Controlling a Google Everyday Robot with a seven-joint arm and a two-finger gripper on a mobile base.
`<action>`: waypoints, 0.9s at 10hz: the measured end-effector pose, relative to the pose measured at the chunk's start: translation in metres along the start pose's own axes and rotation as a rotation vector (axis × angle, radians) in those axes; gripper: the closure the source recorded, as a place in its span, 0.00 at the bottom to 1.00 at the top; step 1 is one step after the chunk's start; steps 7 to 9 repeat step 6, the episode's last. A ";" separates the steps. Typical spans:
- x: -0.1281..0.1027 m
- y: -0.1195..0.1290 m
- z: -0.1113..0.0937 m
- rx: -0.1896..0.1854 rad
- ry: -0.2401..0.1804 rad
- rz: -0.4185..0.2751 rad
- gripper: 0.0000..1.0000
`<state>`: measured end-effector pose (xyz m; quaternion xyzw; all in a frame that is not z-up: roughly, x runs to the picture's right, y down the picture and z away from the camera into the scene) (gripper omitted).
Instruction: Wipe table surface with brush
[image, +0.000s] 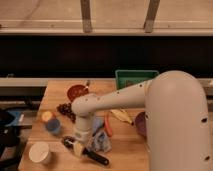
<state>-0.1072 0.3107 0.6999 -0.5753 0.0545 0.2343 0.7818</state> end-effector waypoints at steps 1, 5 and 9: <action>0.015 0.001 0.003 -0.011 -0.005 0.022 1.00; 0.055 -0.023 -0.009 0.000 -0.034 0.117 1.00; 0.056 -0.027 -0.012 0.006 -0.038 0.118 1.00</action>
